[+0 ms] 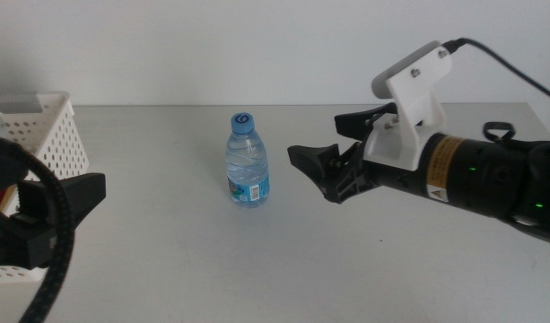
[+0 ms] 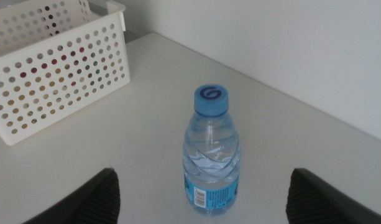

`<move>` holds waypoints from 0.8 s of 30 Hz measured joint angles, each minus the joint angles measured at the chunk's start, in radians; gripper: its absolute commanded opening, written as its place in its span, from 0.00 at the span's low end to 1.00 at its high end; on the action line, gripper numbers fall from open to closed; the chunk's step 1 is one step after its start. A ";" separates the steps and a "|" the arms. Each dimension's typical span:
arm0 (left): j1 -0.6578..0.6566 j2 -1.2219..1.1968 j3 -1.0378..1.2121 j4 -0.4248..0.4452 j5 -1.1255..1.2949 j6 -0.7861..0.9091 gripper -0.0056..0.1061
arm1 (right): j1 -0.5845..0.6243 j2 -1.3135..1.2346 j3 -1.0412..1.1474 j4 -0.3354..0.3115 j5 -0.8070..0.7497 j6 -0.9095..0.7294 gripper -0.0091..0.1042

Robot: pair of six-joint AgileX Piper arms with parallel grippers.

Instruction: Use arms to grab the bottles and put them into the dustbin to the left of the table.

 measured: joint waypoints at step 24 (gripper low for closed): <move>0.000 0.000 0.000 0.000 0.000 0.000 0.89 | 0.044 -0.405 0.011 0.042 0.274 0.071 0.79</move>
